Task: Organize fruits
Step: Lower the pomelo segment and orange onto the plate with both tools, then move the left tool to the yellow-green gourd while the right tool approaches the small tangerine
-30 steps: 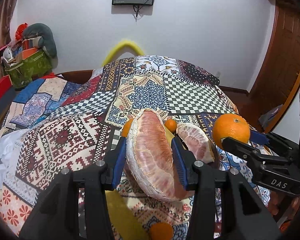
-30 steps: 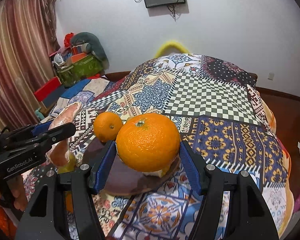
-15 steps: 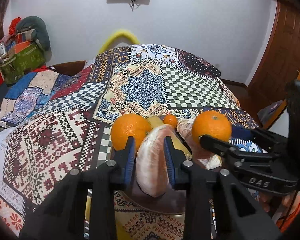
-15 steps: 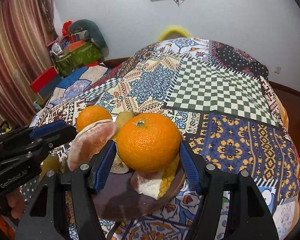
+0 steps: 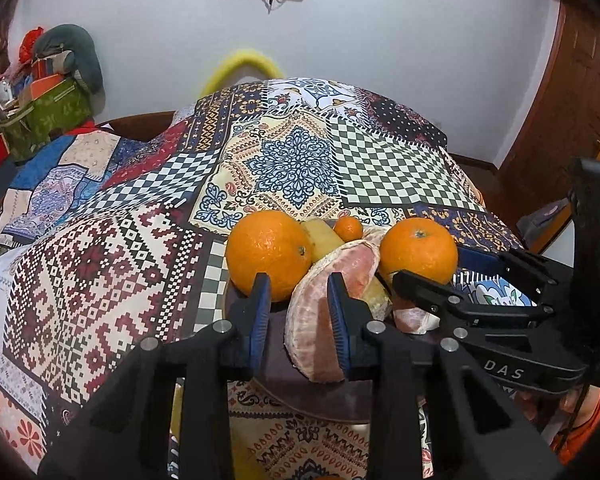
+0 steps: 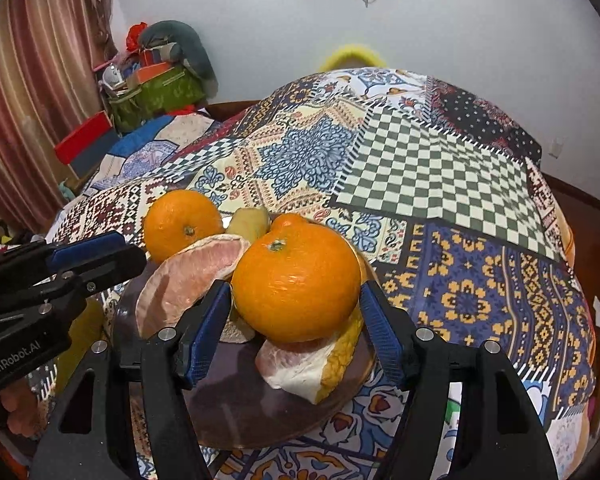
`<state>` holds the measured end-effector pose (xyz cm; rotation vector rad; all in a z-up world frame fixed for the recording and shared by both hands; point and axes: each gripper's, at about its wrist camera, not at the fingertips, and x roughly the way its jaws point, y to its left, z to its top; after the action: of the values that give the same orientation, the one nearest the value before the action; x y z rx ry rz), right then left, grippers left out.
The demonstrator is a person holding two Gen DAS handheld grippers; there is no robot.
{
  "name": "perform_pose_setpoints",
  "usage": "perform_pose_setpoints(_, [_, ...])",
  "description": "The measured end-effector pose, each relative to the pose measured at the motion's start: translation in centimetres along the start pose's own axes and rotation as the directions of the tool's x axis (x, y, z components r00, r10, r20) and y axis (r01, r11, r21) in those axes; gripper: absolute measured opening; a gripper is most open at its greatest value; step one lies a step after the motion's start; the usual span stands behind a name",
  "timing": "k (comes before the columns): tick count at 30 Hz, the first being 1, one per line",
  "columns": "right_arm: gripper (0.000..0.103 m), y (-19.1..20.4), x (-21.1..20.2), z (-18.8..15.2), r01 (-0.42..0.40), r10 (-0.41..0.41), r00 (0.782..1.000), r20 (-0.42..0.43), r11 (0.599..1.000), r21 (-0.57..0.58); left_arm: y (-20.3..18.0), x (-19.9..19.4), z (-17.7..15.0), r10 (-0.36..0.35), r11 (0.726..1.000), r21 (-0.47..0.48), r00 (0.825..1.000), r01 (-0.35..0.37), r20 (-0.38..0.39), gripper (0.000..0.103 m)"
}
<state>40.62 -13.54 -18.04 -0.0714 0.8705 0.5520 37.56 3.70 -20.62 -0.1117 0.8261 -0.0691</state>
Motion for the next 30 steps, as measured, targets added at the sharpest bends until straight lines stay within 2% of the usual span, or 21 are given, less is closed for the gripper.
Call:
perform_pose_setpoints(9, [0.065, 0.1, -0.7, -0.7, 0.0, 0.0, 1.0, -0.016, 1.0, 0.013, 0.3, -1.3, -0.6, 0.005, 1.0, -0.007, 1.0, -0.005, -0.007, 0.029])
perform_pose_setpoints(18, [0.065, 1.3, -5.3, -1.2, 0.013, -0.013, 0.999, 0.047, 1.0, 0.008, 0.1, -5.6, -0.9, 0.017, 1.0, -0.001, 0.999, -0.017, 0.035, 0.029])
perform_pose_setpoints(24, [0.066, 3.0, -9.3, -1.5, 0.01, -0.009, 0.994, 0.113, 1.0, -0.005, -0.1, -9.6, -1.3, 0.032, 0.999, 0.006, 0.996, -0.033, 0.082, 0.038])
perform_pose_setpoints(27, [0.07, 3.9, -10.9, -1.8, 0.011, -0.009, 0.99, 0.142, 1.0, -0.013, 0.2, -11.3, -1.8, 0.041, 0.999, 0.0, 0.994, -0.041, 0.099, 0.048])
perform_pose_setpoints(30, [0.07, 4.7, -12.1, -2.4, 0.005, -0.002, 0.988, 0.157, 1.0, -0.022, 0.5, -12.6, -2.5, 0.049, 0.999, -0.008, 0.993, -0.049, 0.104, 0.051])
